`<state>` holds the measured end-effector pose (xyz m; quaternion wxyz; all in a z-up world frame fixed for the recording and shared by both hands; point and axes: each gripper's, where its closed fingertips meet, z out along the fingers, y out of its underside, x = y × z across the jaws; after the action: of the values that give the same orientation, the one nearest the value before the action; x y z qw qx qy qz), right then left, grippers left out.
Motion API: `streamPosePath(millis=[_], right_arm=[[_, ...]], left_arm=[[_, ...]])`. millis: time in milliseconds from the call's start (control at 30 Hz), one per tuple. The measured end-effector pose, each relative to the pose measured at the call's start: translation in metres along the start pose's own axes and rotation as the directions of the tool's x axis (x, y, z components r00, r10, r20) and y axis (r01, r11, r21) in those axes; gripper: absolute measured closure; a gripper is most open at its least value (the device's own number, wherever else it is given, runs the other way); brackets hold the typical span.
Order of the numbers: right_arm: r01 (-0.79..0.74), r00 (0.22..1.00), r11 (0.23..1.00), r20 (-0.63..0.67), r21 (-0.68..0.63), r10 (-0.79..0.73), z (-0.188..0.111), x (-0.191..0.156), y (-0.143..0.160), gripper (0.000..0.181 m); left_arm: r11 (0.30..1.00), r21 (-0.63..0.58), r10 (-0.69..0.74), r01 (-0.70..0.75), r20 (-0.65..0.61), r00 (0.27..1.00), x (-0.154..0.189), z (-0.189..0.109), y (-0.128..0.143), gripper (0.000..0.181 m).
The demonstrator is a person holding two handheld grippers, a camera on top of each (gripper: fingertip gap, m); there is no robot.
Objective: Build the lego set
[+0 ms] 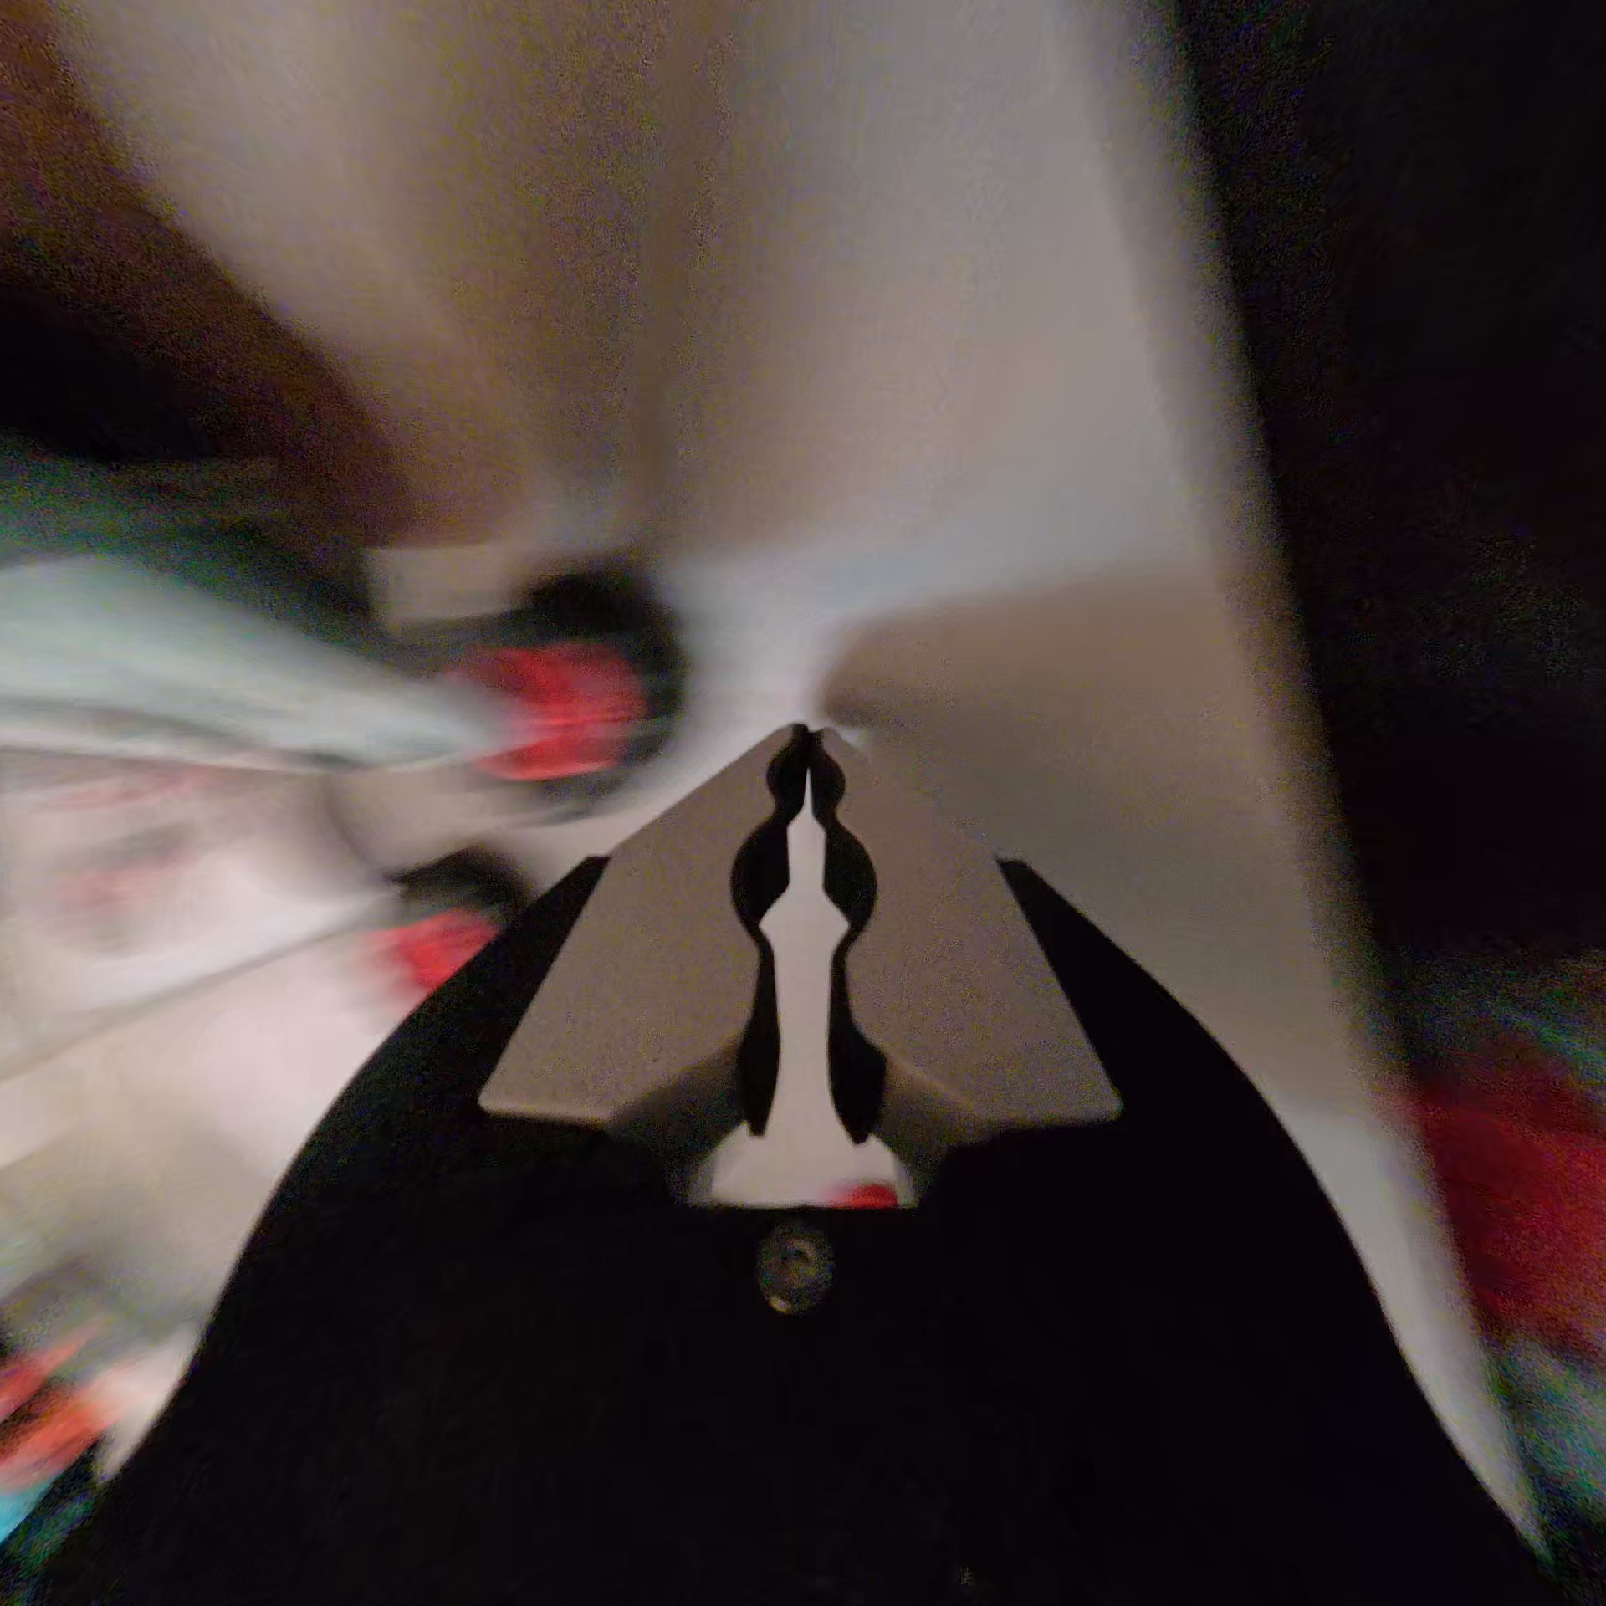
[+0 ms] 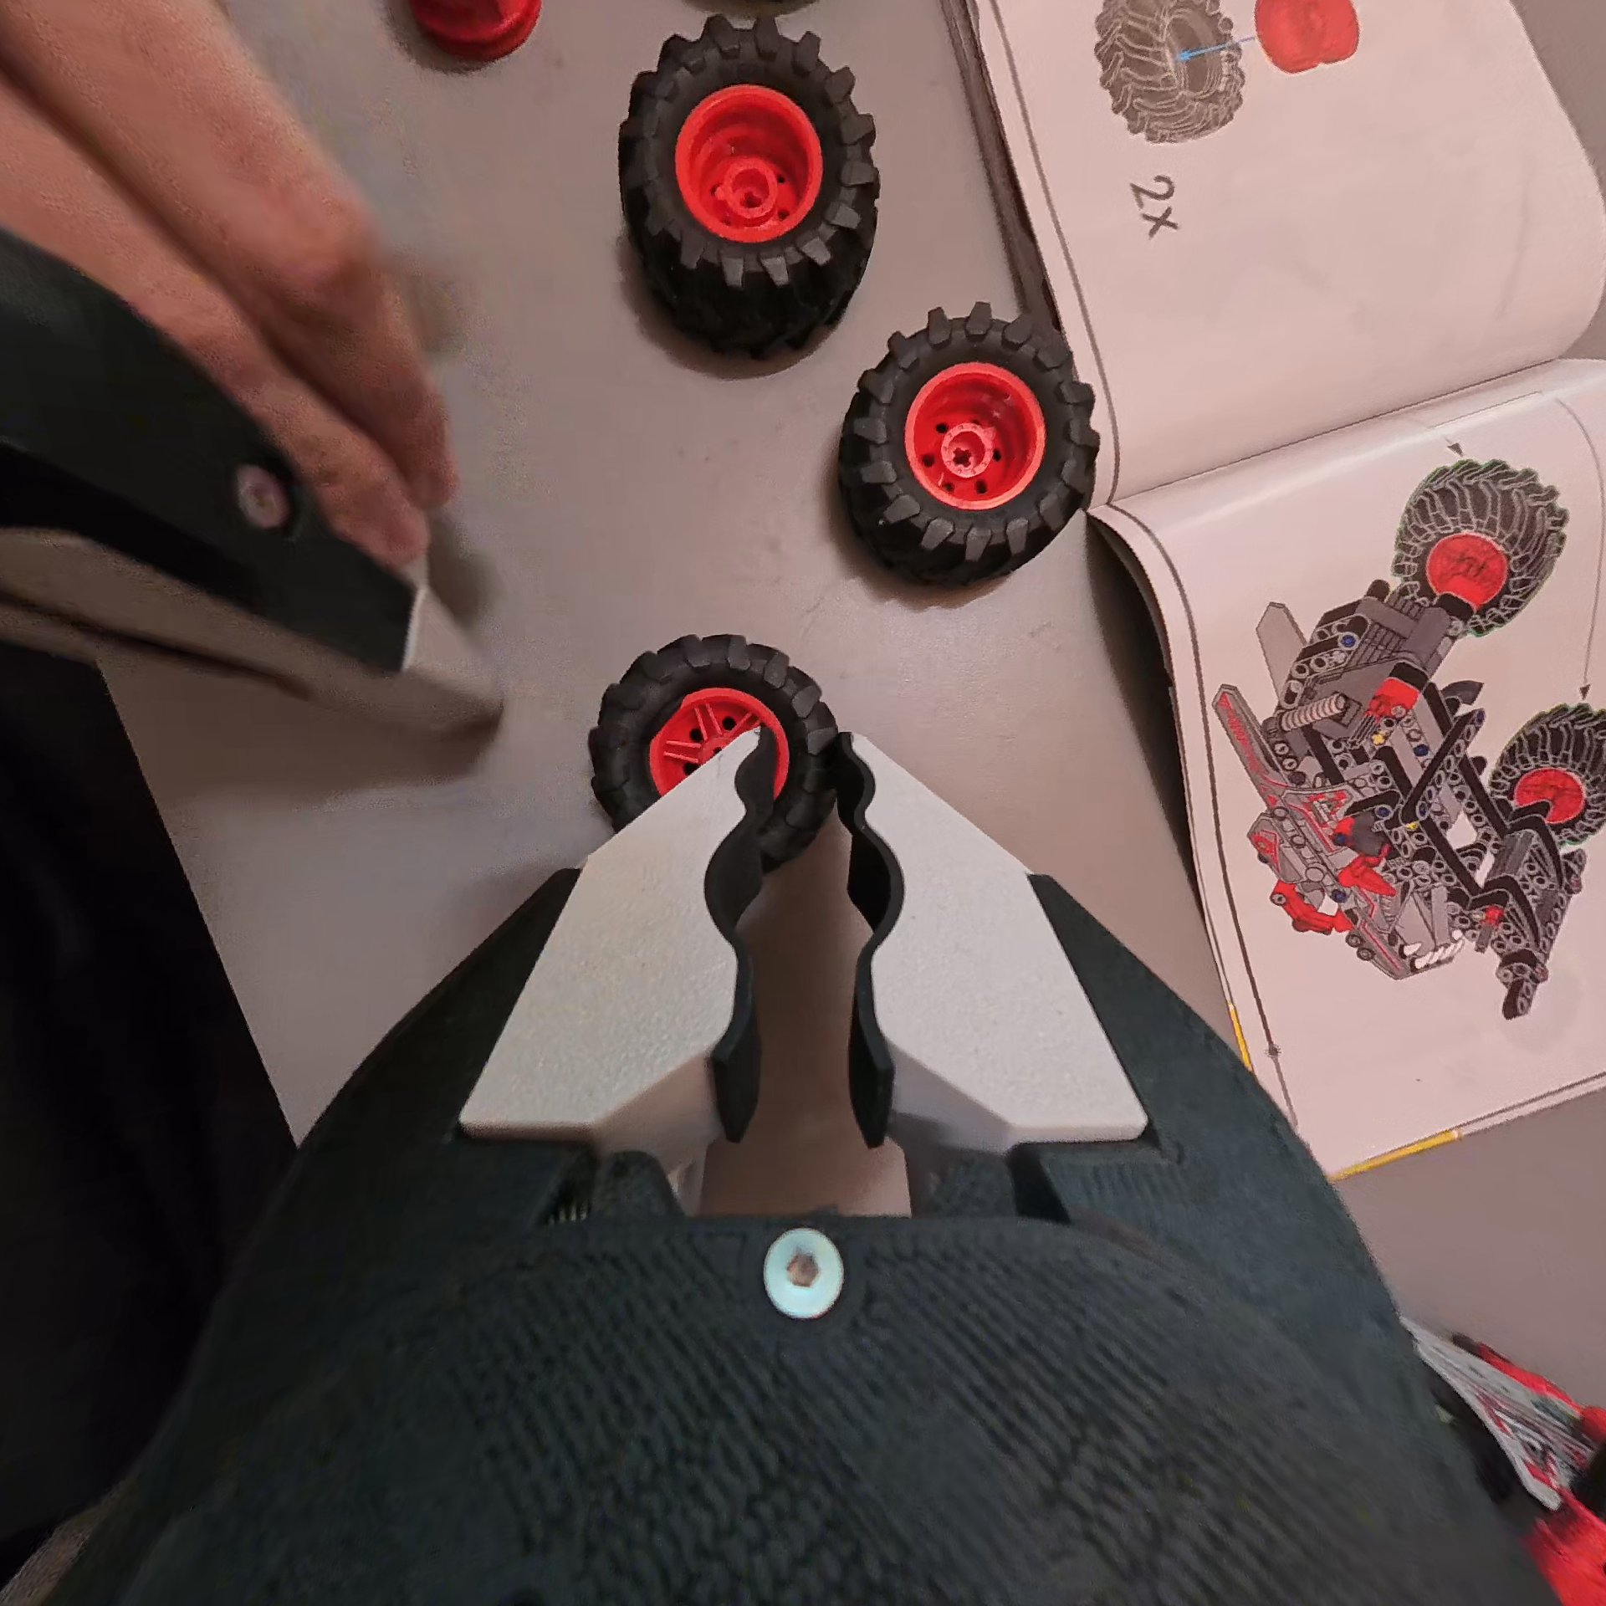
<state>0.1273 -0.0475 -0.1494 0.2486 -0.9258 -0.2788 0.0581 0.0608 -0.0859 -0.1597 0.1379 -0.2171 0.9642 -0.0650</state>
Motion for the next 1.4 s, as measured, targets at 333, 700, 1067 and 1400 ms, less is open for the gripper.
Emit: streamPosePath(millis=[333,700,1067,1400], right_arm=[[0.012,0.999,1.0,0.036,0.024,-0.013,0.0,-0.001,-0.001,0.169],[0.014,0.999,1.0,0.046,0.006,-0.015,0.0,-0.001,-0.001,0.168],[-0.005,0.999,1.0,0.054,0.02,0.004,0.0,-0.002,-0.001,0.168],[-0.048,0.994,0.996,0.098,0.074,0.041,-0.007,-0.001,-0.001,0.162]], left_arm=[[0.981,0.19,-0.108,0.043,0.346,0.932,-0.053,-0.026,-0.014,0.181],[0.999,0.053,-0.002,-0.01,0.234,0.972,-0.044,-0.002,0.0,0.167],[0.991,-0.103,0.107,-0.08,0.294,0.95,-0.041,-0.001,0.006,0.172],[1.0,0.019,0.004,-0.012,0.377,0.926,-0.045,-0.004,0.004,0.165]])
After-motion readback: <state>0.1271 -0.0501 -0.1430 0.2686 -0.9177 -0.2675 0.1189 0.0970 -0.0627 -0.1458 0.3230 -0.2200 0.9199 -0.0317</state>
